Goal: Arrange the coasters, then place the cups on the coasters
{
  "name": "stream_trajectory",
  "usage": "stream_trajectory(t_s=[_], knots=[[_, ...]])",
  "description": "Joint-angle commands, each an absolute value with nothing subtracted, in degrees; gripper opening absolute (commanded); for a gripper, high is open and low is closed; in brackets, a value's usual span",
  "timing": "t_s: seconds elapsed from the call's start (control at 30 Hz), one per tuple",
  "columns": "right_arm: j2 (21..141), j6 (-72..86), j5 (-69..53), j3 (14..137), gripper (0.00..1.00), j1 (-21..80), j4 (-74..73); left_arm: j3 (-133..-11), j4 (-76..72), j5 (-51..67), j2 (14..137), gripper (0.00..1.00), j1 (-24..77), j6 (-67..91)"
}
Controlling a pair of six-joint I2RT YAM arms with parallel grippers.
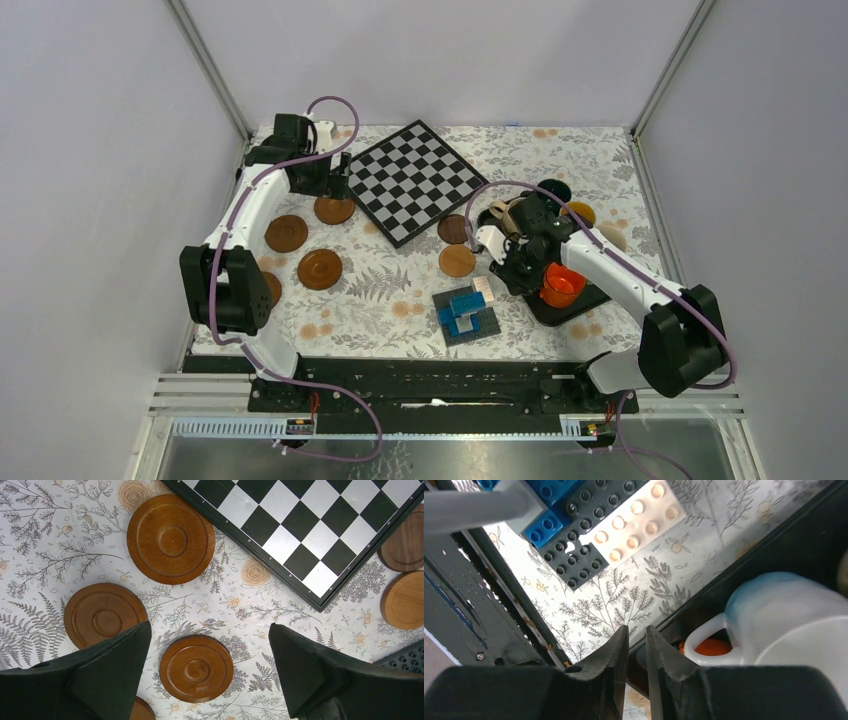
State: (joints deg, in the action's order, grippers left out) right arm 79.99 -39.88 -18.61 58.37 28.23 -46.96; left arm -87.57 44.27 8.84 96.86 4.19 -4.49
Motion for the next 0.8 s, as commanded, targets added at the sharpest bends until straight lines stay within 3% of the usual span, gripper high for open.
stream_trajectory(t_s=[0.0,0.43,0.77], knots=[[81.03,-39.49,-16.8,55.48,0.26,28.85,-44.22,-87.16,43.98,8.53,94.18,0.99,3.93,-3.62],[82.8,-38.39,-8.71,46.35,0.22,28.91,-34.76,-87.58,44.3,8.29,95.19,0.99,3.96,-3.43],[83.32,-41.17,5.66,41.8,0.22,28.63,-26.56,-88.84,44.39,8.57,96.66,0.99,3.96,-3.01]])
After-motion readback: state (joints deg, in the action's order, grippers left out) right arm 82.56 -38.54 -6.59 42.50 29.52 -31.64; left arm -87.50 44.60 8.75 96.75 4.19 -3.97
